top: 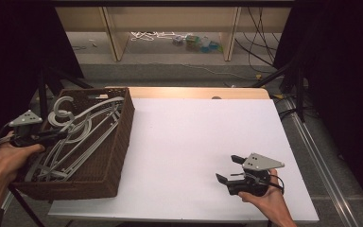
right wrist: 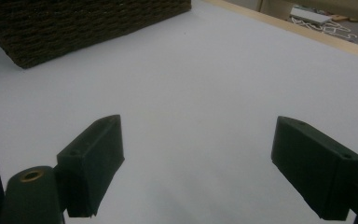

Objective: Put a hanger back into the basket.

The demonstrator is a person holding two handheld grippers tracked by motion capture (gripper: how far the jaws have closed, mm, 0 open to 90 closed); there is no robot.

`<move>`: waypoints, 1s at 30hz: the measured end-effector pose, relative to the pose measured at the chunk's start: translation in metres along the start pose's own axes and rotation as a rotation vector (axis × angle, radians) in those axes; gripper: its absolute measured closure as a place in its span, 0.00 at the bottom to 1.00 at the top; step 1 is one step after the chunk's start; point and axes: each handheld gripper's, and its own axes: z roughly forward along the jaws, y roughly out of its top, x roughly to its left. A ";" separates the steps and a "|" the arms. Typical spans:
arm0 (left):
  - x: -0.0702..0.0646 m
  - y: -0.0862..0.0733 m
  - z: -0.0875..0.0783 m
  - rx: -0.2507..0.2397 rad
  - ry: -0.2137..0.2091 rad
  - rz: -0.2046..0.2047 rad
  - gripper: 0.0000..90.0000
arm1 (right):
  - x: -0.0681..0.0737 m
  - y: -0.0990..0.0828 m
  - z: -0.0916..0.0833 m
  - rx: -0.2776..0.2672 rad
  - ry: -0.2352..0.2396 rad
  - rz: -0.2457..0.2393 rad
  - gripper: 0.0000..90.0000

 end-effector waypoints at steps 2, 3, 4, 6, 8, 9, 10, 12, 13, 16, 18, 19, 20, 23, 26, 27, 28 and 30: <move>-0.005 0.003 0.008 0.012 -0.012 -0.027 0.88 | 0.000 0.000 0.001 0.001 0.002 -0.003 0.20; -0.005 0.003 0.008 0.012 -0.012 -0.027 0.88 | 0.000 0.000 0.001 0.001 0.002 -0.003 0.20; -0.008 0.003 0.012 0.013 -0.031 -0.026 0.88 | 0.000 0.000 0.000 0.002 0.002 -0.002 0.20; -0.009 0.002 0.015 0.030 -0.030 -0.037 0.88 | 0.000 0.000 0.000 0.003 0.001 -0.002 0.20; -0.010 0.000 0.020 0.038 -0.038 -0.059 0.88 | 0.000 0.000 0.000 0.006 0.001 -0.001 0.20; -0.009 -0.001 0.021 0.039 -0.047 -0.069 0.88 | 0.000 0.000 0.000 0.006 0.001 -0.001 0.20; -0.007 -0.005 0.022 0.040 -0.053 -0.091 0.88 | 0.000 0.000 0.000 0.006 0.001 -0.002 0.20; -0.003 -0.011 0.025 0.048 -0.048 -0.135 0.87 | 0.000 0.000 0.001 0.003 0.001 -0.002 0.20; -0.003 -0.011 0.025 0.048 -0.048 -0.135 0.87 | 0.000 0.000 0.001 0.003 0.001 -0.002 0.20; 0.003 -0.017 0.028 0.048 -0.015 -0.179 0.86 | 0.000 0.000 0.001 0.008 0.005 -0.005 0.20; 0.005 -0.018 0.029 0.053 0.008 -0.196 0.86 | 0.000 0.000 0.001 0.008 0.006 -0.006 0.20; 0.005 -0.019 0.030 0.044 0.015 -0.200 0.85 | 0.000 0.000 0.001 0.009 0.008 -0.008 0.20; 0.006 -0.020 0.032 0.026 0.027 -0.205 0.83 | 0.000 0.000 0.001 0.009 0.008 -0.009 0.20; 0.010 -0.020 0.033 0.059 0.077 -0.241 0.80 | -0.001 -0.001 0.001 0.013 0.004 -0.006 0.20; 0.013 -0.021 0.036 0.099 0.118 -0.243 0.76 | 0.000 -0.001 0.001 0.015 0.002 -0.007 0.20; 0.013 -0.021 0.036 0.099 0.118 -0.243 0.75 | 0.000 -0.001 0.001 0.015 0.002 -0.007 0.20; 0.014 -0.021 0.036 0.117 0.128 -0.228 0.72 | -0.001 -0.001 0.001 0.013 0.002 -0.008 0.20; 0.015 -0.022 0.035 0.126 0.136 -0.234 0.67 | -0.001 -0.001 0.001 0.014 0.002 -0.008 0.20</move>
